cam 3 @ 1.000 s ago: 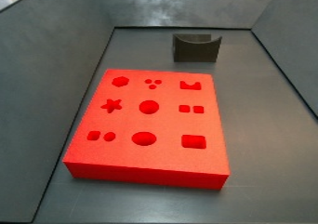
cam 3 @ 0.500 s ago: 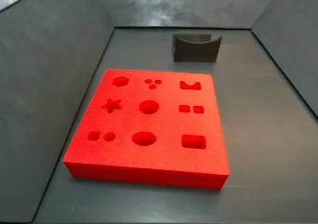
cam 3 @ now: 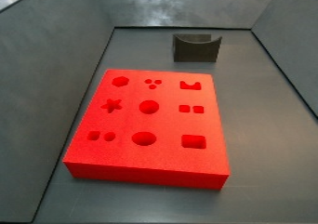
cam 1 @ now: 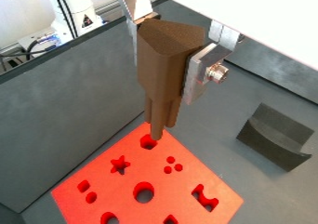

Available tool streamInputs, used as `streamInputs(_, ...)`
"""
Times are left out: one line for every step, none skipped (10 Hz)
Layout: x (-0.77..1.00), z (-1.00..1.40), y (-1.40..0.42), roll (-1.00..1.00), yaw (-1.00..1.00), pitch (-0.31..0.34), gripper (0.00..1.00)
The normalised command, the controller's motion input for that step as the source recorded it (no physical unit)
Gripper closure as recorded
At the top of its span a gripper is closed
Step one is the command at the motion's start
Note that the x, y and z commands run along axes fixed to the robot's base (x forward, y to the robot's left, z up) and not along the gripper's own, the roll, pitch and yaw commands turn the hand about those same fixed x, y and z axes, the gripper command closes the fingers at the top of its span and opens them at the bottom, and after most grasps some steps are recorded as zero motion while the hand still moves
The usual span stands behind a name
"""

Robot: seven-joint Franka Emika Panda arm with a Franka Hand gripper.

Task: Pick up the 3 prong object. Move up. Move to above the board. Insert the 3 prong object.
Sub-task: Insert the 3 prong object.

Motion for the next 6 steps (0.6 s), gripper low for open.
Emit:
streamInputs(0.25,-0.37,0.22,0.09,0.0,0.057,1.0)
streamInputs(0.27,-0.46,0.24,0.1,0.0,0.043,1.0)
streamInputs(0.33,-0.5,0.19,0.09,0.0,0.061,1.0)
streamInputs(0.35,-0.47,0.19,0.07,0.0,0.073,1.0)
streamInputs(0.23,-0.44,0.16,0.04,-0.05,0.056,1.0)
streamInputs(0.21,-0.42,0.21,0.0,-0.02,0.053,1.0)
